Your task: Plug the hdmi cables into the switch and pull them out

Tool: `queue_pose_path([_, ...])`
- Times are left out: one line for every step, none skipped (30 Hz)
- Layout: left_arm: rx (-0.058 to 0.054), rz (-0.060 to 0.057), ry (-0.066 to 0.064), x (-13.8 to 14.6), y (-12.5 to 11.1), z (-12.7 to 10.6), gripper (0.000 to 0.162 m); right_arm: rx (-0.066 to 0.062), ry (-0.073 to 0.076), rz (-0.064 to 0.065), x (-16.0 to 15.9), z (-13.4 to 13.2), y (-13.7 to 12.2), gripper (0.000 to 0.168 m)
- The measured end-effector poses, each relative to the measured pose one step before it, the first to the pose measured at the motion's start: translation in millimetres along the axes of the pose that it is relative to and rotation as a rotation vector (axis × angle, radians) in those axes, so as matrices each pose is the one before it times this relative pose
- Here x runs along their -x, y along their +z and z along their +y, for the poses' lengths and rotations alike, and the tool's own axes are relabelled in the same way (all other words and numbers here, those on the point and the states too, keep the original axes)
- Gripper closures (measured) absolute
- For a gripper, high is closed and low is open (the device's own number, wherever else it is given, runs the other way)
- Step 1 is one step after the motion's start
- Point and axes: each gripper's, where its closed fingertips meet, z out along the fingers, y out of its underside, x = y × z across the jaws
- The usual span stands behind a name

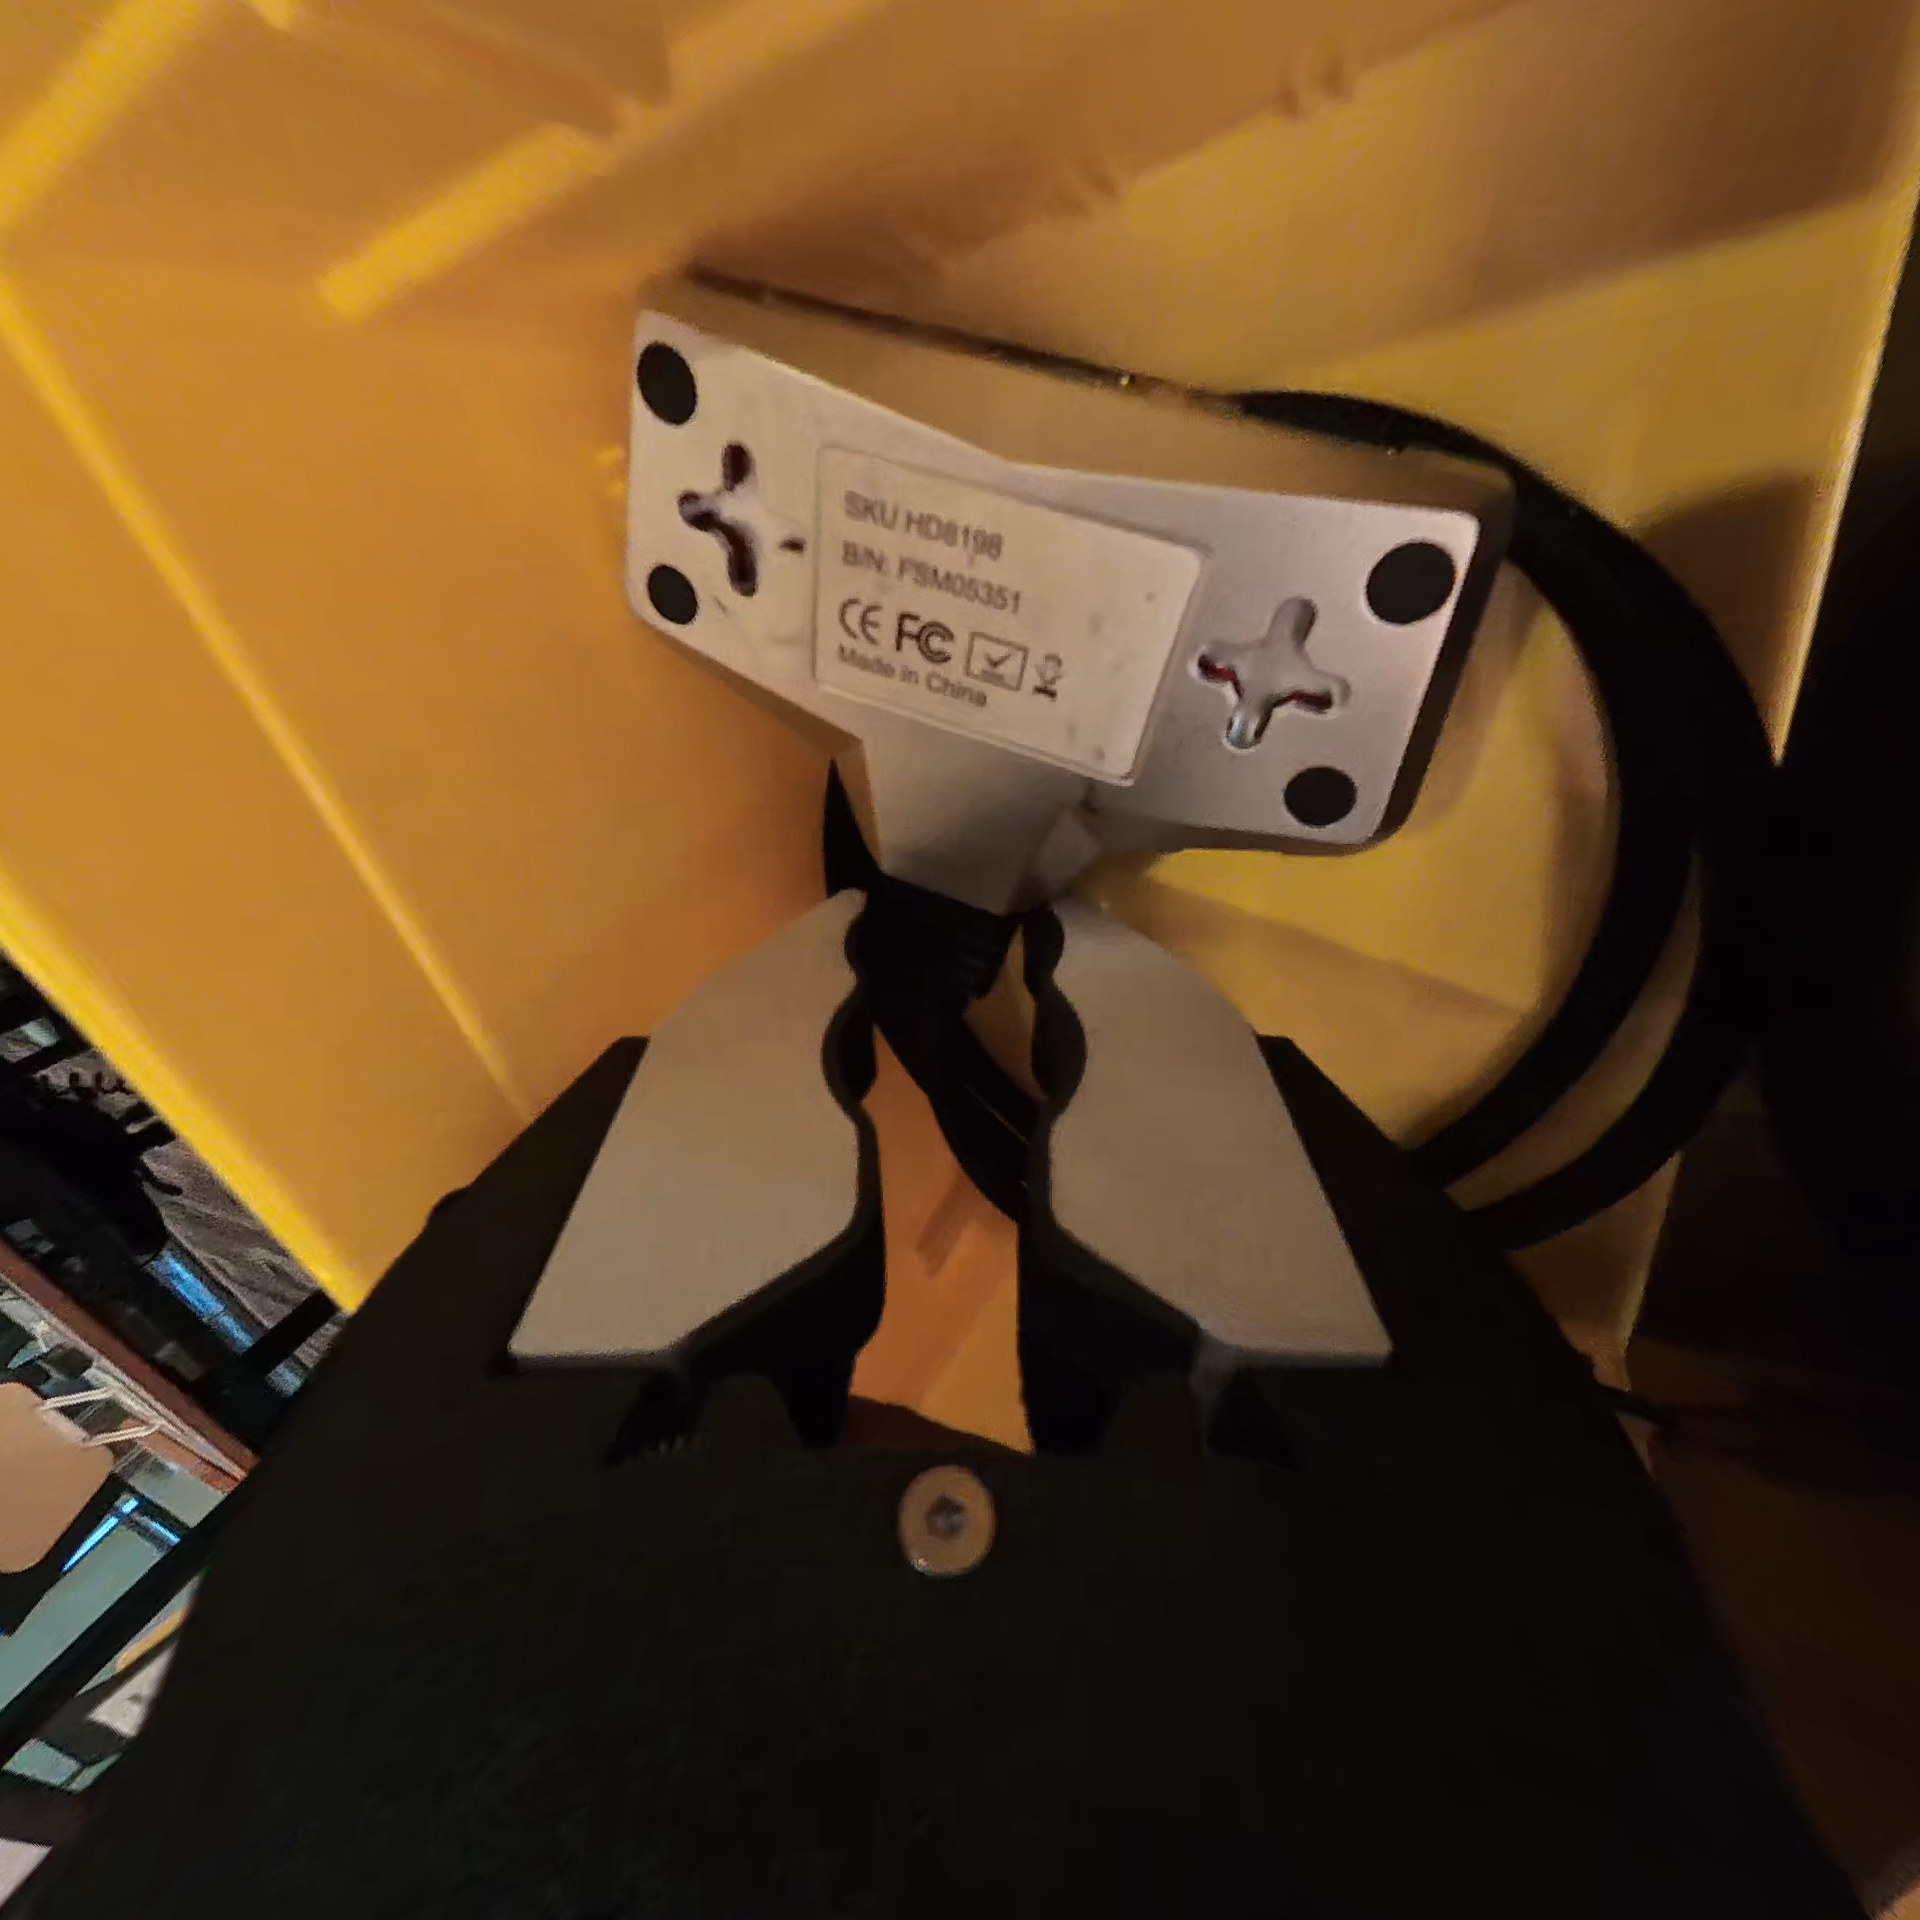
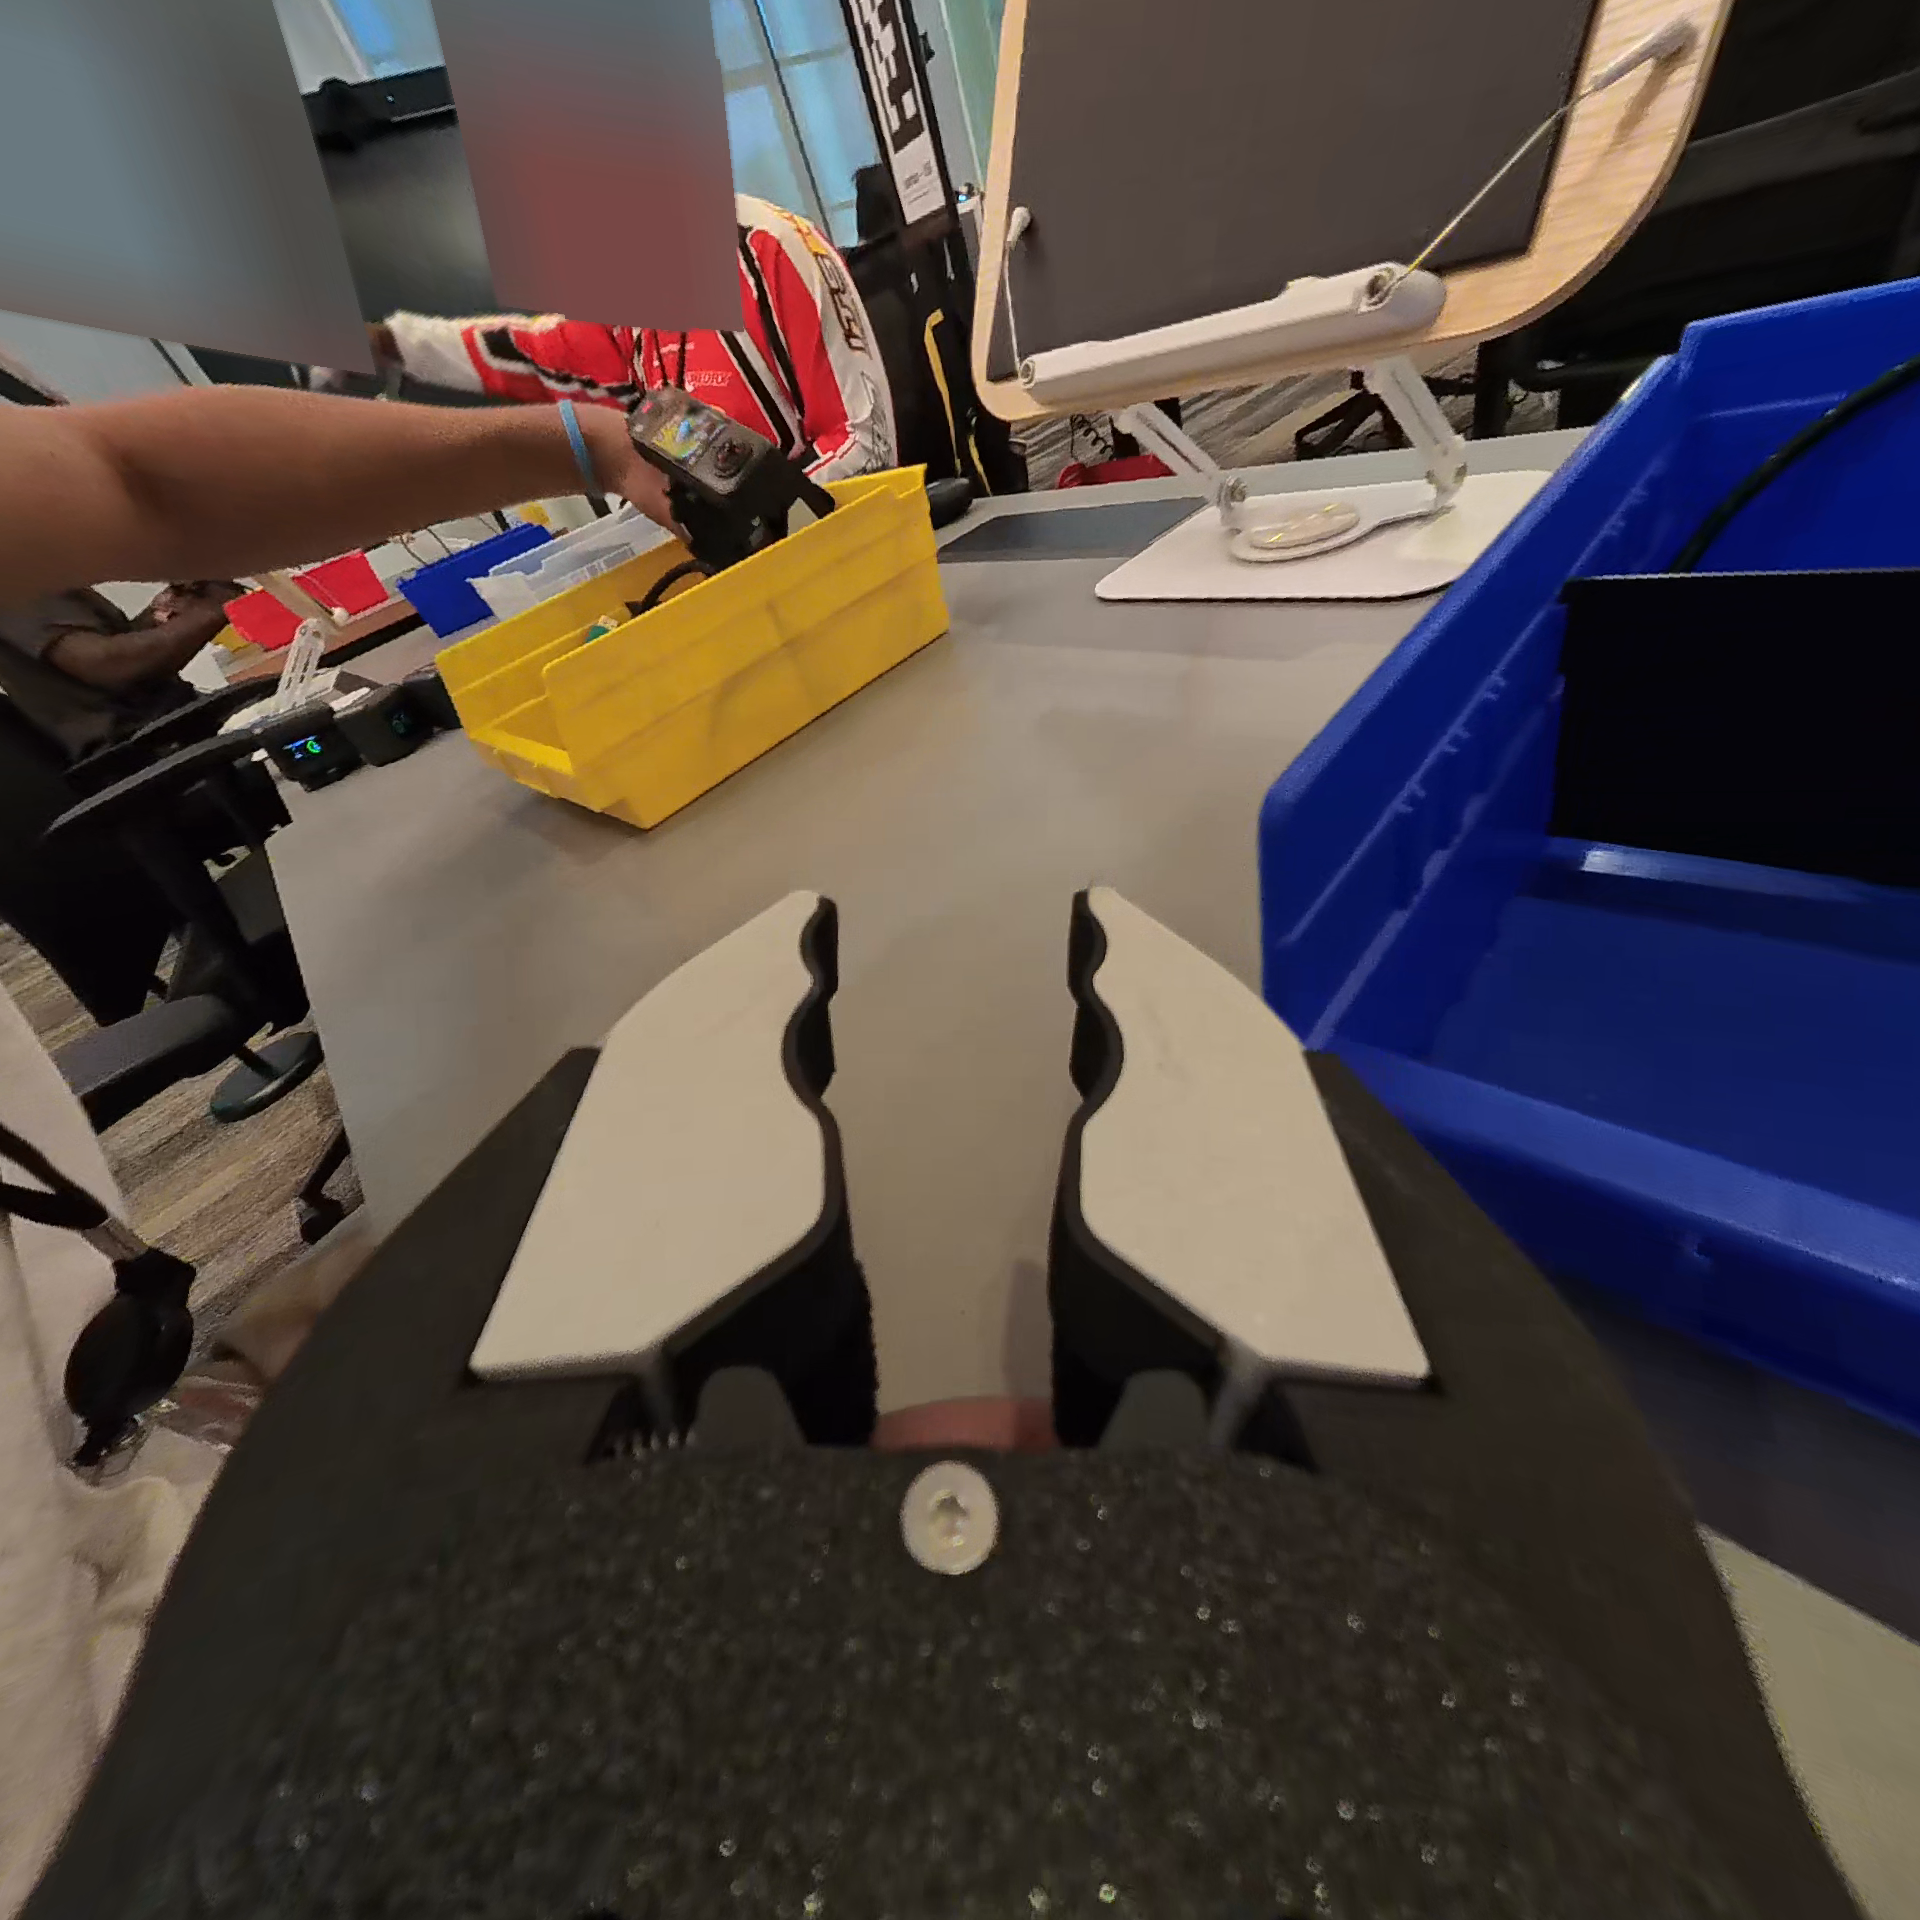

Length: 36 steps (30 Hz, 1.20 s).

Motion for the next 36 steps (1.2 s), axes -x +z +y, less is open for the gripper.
queue_pose_path([-0.0044,0.0003,-0.0111,0.85,-0.69,0.32,0.137,0.0013,0.0003,-0.0043,1.41,0.1,0.0,0.127])
queue_pose_path([0.0008,0.0092,-0.0175,0.01,-1.95,0.65,0.137,-0.002,-0.0007,-0.0029,1.2,-0.37,-0.19,0.127])
queue_pose_path([0.0024,0.0066,-0.0148,0.16,-3.64,0.98,0.137,-0.0036,0.0001,-0.0033,1.17,-0.27,-0.41,0.127])
queue_pose_path([-0.0041,-0.0169,-0.0096,2.64,-5.61,0.5,0.137,-0.0021,0.0028,-0.0013,0.71,0.0,-0.45,0.128])
queue_pose_path([-0.0076,-0.0347,-0.0097,4.91,-7.97,0.17,0.137,-0.0002,0.0052,-0.0024,0.71,0.44,-0.36,0.128])
queue_pose_path([-0.009,-0.0313,-0.0167,5.09,-10.19,0.38,0.138,-0.0005,0.0061,-0.0054,1.1,0.17,-0.37,0.128])
queue_pose_path([-0.0034,-0.0324,-0.0292,6.76,-12.27,1.27,0.138,-0.0035,0.0071,-0.0065,1.45,-0.36,-0.52,0.128])
queue_pose_path([-0.0095,-0.0393,-0.0303,8.15,-13.98,1.05,0.138,-0.0065,0.0076,-0.0052,1.53,-0.87,-0.45,0.128])
queue_pose_path([-0.0178,-0.0438,-0.0306,8.97,-15.57,-0.08,0.138,-0.0077,0.007,-0.006,1.81,-0.96,-0.41,0.129])
queue_pose_path([-0.0138,-0.0478,-0.0384,10.13,-16.09,0.05,0.138,-0.0066,0.0069,-0.0065,2.13,-0.74,-0.32,0.129])
queue_pose_path([-0.0094,-0.0615,-0.0409,12.27,-16.25,0.15,0.138,-0.0049,0.0059,-0.0069,2.42,-0.42,-0.19,0.129])
queue_pose_path([-0.0104,-0.0677,-0.0339,12.81,-16.05,-0.64,0.138,-0.0036,0.0039,-0.0073,2.51,0.04,-0.1,0.13])
queue_pose_path([-0.0089,-0.0613,-0.0286,11.92,-15.59,-1.27,0.138,-0.0027,0.0032,-0.0056,2.15,0.22,-0.09,0.13])
queue_pose_path([-0.0032,-0.0771,-0.0218,14.0,-15.67,-1.43,0.138,-0.0025,0.0032,-0.0075,2.49,0.39,-0.08,0.13])
queue_pose_path([-0.0036,-0.0557,-0.0193,12.03,-15.5,-2.58,0.138,-0.0017,0.005,-0.0106,2.71,0.26,-0.1,0.13])
queue_pose_path([-0.0088,-0.058,-0.0082,12.74,-15.81,-4.05,0.138,-0.0026,0.0056,-0.0118,2.77,-0.21,-0.22,0.13])
queue_pose_path([-0.0045,-0.068,-0.0032,15.18,-15.3,-4.33,0.138,-0.0042,0.0029,-0.0103,2.58,-0.55,-0.44,0.13])
queue_pose_path([-0.0026,-0.0525,0.0003,14.2,-14.36,-4.61,0.138,-0.005,0.0002,-0.0064,1.87,-0.87,-0.67,0.13])
queue_pose_path([-0.0031,-0.0622,0.0019,16.57,-13.79,-5.38,0.138,-0.004,-0.0031,-0.002,1.06,-0.85,-0.82,0.13])
queue_pose_path([-0.0054,-0.0581,-0.0093,17.17,-12.82,-6.45,0.138,-0.0019,-0.0048,0.0016,0.38,-0.84,-0.84,0.131])
queue_pose_path([-0.0116,-0.0541,-0.0142,17.43,-11.86,-8.06,0.138,0.0013,-0.0051,0.0037,-0.14,-0.84,-1.06,0.131])
queue_pose_path([-0.0221,-0.058,-0.0234,18.31,-11.3,-10.31,0.138,-0.0019,-0.007,0.0032,-0.03,-1.18,-1.23,0.131])
queue_pose_path([-0.0271,-0.0524,-0.0349,17.72,-10.28,-12.1,0.138,-0.0045,-0.0036,0.0055,-0.47,-1.34,-1.59,0.131])
queue_pose_path([-0.0297,-0.0539,-0.0369,16.74,-9.43,-14.04,0.138,-0.0039,0.0035,0.0072,-0.7,-1.14,-1.69,0.131])
queue_pose_path([-0.0387,-0.046,-0.0372,13.28,-8.79,-16.65,0.138,-0.0081,0.0085,0.0064,-0.68,-1.32,-1.56,0.131])
queue_pose_path([-0.0467,-0.042,-0.0374,9.18,-8.17,-18.68,0.138,-0.0132,0.0122,0.0051,-0.47,-1.77,-1.5,0.131])
queue_pose_path([-0.048,-0.0336,-0.0356,4.25,-6.96,-19.58,0.138,-0.015,0.0139,0.0044,-0.18,-2.12,-1.29,0.131])
queue_pose_path([-0.047,-0.0302,-0.0329,-0.17,-6.0,-19.28,0.138,-0.0158,0.0106,0.0016,0.36,-2.19,-1.04,0.131])
queue_pose_path([-0.0448,-0.0163,-0.035,-5.22,-5.11,-18.41,0.138,-0.0141,0.0017,0.0014,0.79,-2.19,-0.56,0.131])
queue_pose_path([-0.0489,-0.0166,-0.046,-8.17,-4.2,-17.63,0.138,-0.006,-0.0094,0.0062,0.58,-1.24,-0.29,0.131])
queue_pose_path([-0.0471,-0.0047,-0.0555,-12.36,-3.19,-15.9,0.138,0.002,-0.0229,0.0103,0.69,-0.06,0.05,0.13])
queue_pose_path([-0.0407,-0.0039,-0.0523,-14.9,-2.74,-13.32,0.138,0.0037,-0.036,0.0148,0.8,0.27,0.07,0.13])
queue_pose_path([-0.0354,-0.0092,-0.0472,-15.86,-2.43,-10.54,0.138,0.0009,-0.0441,0.0201,0.8,0.12,0.31,0.129])
queue_pose_path([-0.0261,0.0028,-0.0472,-18.23,-2.36,-8.1,0.137,-0.002,-0.0474,0.0238,0.85,-0.43,0.76,0.129])
queue_pose_path([-0.0262,-0.0033,-0.0553,-18.49,-2.86,-6.18,0.138,-0.0063,-0.0468,0.0252,1.08,-1.34,1.24,0.128])
queue_pose_path([-0.0228,-0.006,-0.0495,-18.45,-3.61,-3.92,0.138,-0.0133,-0.0447,0.0262,1.18,-2.87,2.11,0.127])
